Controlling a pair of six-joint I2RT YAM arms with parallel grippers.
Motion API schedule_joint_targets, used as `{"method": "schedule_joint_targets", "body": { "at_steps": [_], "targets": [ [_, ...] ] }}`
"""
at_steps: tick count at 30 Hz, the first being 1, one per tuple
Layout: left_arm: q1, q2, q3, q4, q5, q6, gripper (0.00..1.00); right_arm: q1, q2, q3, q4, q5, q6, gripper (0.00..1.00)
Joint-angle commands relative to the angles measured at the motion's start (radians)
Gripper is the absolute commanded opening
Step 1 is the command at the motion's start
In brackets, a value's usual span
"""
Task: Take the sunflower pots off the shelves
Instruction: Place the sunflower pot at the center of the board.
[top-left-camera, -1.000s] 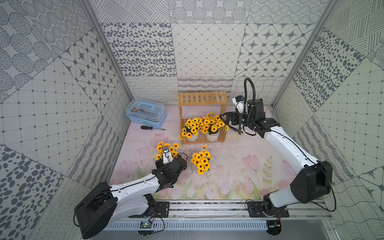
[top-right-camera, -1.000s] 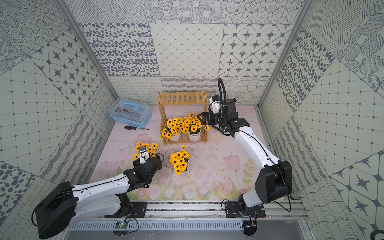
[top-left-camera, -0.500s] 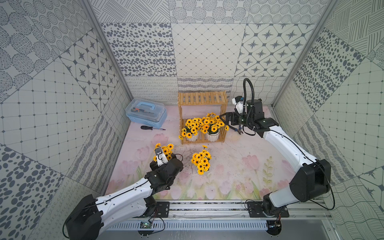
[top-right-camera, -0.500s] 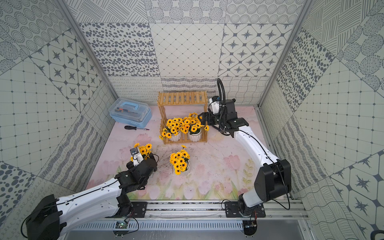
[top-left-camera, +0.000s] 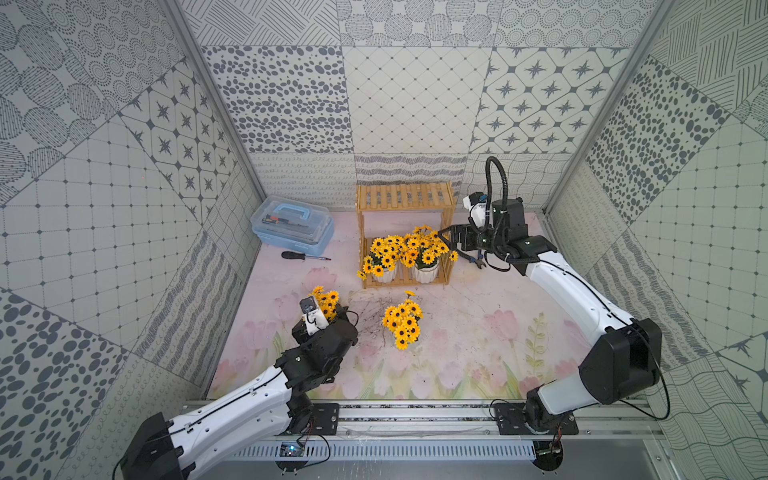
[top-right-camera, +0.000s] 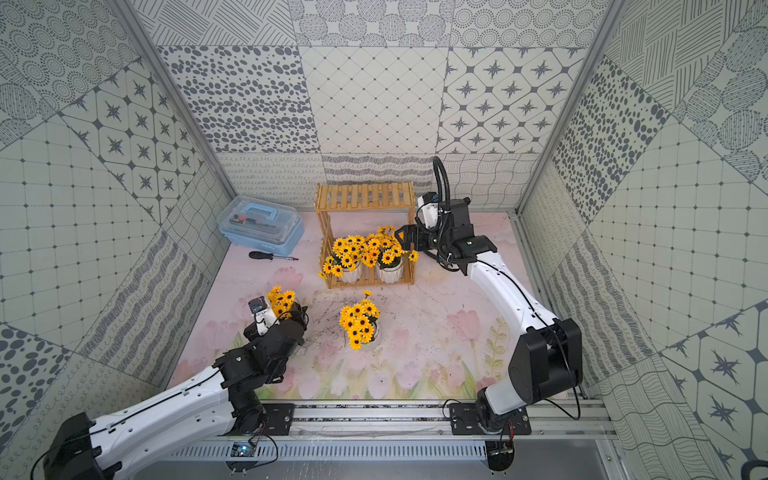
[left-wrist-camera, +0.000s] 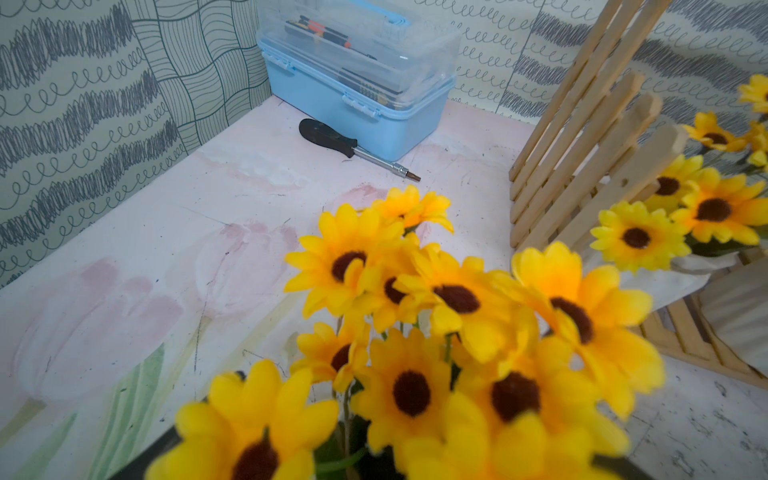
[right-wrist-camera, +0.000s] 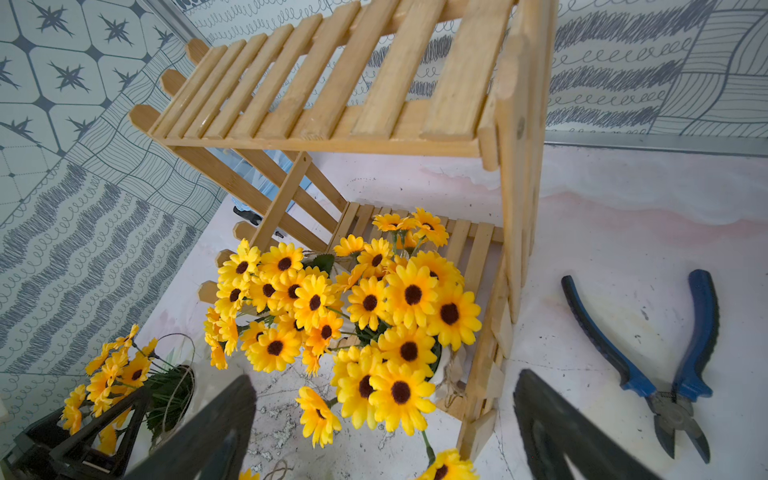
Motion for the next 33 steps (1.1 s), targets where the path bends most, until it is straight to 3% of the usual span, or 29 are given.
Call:
{"method": "schedule_joint_targets", "body": {
  "at_steps": [1, 6, 12, 16, 20, 27, 30, 33],
  "targets": [
    [0.001, -0.048, 0.008, 0.018, -0.044, 0.103, 0.97, 0.006, -0.003, 0.0, 0.044, -0.013, -0.005, 0.98],
    [0.001, -0.084, 0.014, 0.045, -0.017, 0.155, 0.97, 0.006, -0.002, 0.001, 0.045, -0.018, -0.001, 0.98],
    [0.005, -0.112, 0.063, 0.107, 0.009, 0.305, 0.98, 0.023, -0.024, -0.016, 0.055, -0.018, -0.017, 0.98],
    [0.015, -0.118, 0.118, 0.102, 0.043, 0.367, 0.97, 0.099, -0.09, -0.047, 0.075, 0.097, -0.073, 0.98],
    [0.039, -0.147, 0.164, 0.129, 0.101, 0.448, 0.98, 0.136, -0.135, -0.078, 0.082, 0.122, -0.051, 0.98],
    [0.175, -0.16, 0.294, 0.141, 0.283, 0.581, 0.97, 0.242, -0.265, -0.221, 0.15, 0.254, -0.005, 0.98],
    [0.247, -0.112, 0.359, 0.159, 0.362, 0.622, 0.98, 0.309, -0.298, -0.266, 0.157, 0.33, -0.001, 0.98],
    [0.357, -0.005, 0.445, 0.157, 0.51, 0.626, 0.97, 0.362, -0.314, -0.333, 0.204, 0.361, 0.04, 0.98]
  ]
}}
